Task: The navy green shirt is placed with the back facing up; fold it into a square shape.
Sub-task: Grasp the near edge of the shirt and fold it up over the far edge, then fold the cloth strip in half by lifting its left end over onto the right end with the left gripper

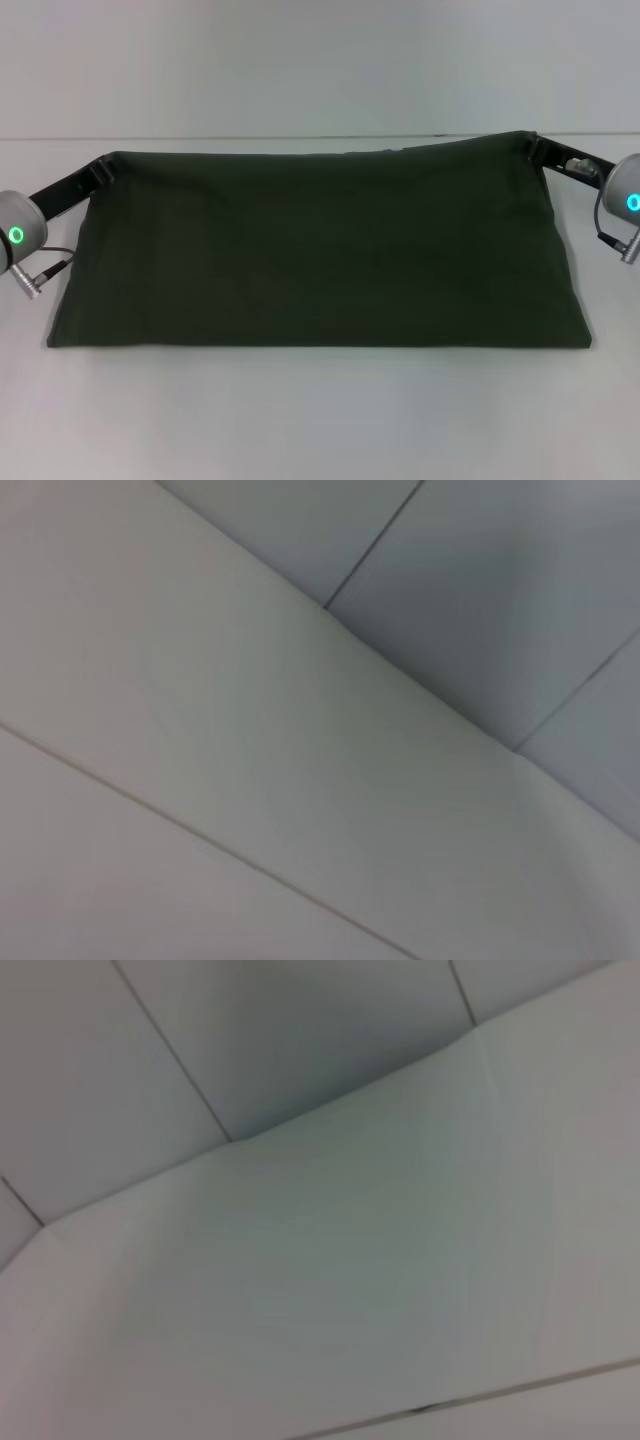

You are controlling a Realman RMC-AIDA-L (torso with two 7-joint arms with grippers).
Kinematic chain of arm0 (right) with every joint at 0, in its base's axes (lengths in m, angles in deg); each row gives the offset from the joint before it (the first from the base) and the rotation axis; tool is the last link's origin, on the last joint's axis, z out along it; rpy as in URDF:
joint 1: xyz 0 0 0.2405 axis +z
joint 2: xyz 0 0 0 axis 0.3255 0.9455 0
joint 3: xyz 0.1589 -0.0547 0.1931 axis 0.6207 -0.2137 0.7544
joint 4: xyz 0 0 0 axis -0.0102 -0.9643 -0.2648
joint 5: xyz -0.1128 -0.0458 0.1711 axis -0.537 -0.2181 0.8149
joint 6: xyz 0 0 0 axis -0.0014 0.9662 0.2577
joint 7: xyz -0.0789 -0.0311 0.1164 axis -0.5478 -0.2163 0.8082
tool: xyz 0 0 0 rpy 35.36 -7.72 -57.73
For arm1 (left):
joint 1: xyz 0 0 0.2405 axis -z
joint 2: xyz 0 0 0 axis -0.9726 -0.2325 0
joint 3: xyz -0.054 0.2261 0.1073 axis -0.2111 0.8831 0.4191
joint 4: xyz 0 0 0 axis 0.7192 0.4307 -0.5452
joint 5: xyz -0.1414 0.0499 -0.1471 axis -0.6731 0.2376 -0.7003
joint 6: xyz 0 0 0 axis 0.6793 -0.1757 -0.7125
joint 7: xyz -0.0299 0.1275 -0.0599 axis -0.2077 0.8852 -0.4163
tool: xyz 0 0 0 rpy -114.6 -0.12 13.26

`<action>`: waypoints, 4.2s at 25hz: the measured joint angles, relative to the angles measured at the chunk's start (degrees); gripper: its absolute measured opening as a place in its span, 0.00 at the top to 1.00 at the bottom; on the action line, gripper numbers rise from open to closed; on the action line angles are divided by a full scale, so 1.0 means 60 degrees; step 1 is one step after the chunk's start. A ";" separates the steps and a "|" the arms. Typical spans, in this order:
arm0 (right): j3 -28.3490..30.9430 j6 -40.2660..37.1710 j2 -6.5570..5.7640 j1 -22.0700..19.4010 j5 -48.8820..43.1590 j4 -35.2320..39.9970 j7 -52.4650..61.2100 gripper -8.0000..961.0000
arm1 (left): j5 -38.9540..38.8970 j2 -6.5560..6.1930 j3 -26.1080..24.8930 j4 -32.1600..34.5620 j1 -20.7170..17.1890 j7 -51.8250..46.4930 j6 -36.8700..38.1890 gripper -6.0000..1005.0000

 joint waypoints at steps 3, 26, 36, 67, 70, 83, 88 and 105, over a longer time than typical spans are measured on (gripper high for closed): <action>0.0003 0.0301 0.0013 0.0133 0.0523 -0.0345 -0.1030 0.82 | -0.0432 0.0125 0.0000 -0.0027 0.0009 0.0156 -0.0288 0.91; 0.0041 -0.0250 -0.0016 -0.0225 0.2103 -0.0697 -0.2458 0.24 | -0.2420 0.0177 0.0008 -0.0724 -0.0181 0.2742 -0.0899 0.35; -0.1634 -0.2740 -0.0096 -0.0828 0.2042 0.0028 -0.2947 0.02 | -0.2222 -0.0056 0.0551 -0.0084 -0.0918 0.1700 0.1052 0.05; -0.5870 -0.5314 0.0011 -0.1849 0.2108 0.1177 -0.4822 0.02 | 0.1234 -0.0363 0.2236 0.1226 -0.1742 -0.3133 0.2666 0.06; -0.5868 -0.5304 0.0011 -0.1845 0.2106 0.1177 -0.4822 0.02 | 0.1285 -0.0387 0.2233 0.1545 -0.1847 -0.3361 0.2892 0.06; -0.7100 -0.5791 -0.0043 -0.1882 0.2033 0.1304 -0.5179 0.02 | 0.3165 -0.0739 0.0908 0.3459 -0.2829 -0.5848 0.7495 0.06; -0.7135 -0.5825 -0.0052 -0.1884 0.2033 0.1319 -0.5267 0.02 | 0.3450 -0.0747 0.0599 0.3458 -0.2870 -0.5994 0.7450 0.06; -0.7146 -0.5714 0.0012 -0.1883 0.2093 0.1313 -0.5265 0.02 | 0.3704 -0.0861 0.0493 0.2966 -0.2682 -0.7570 0.6191 0.07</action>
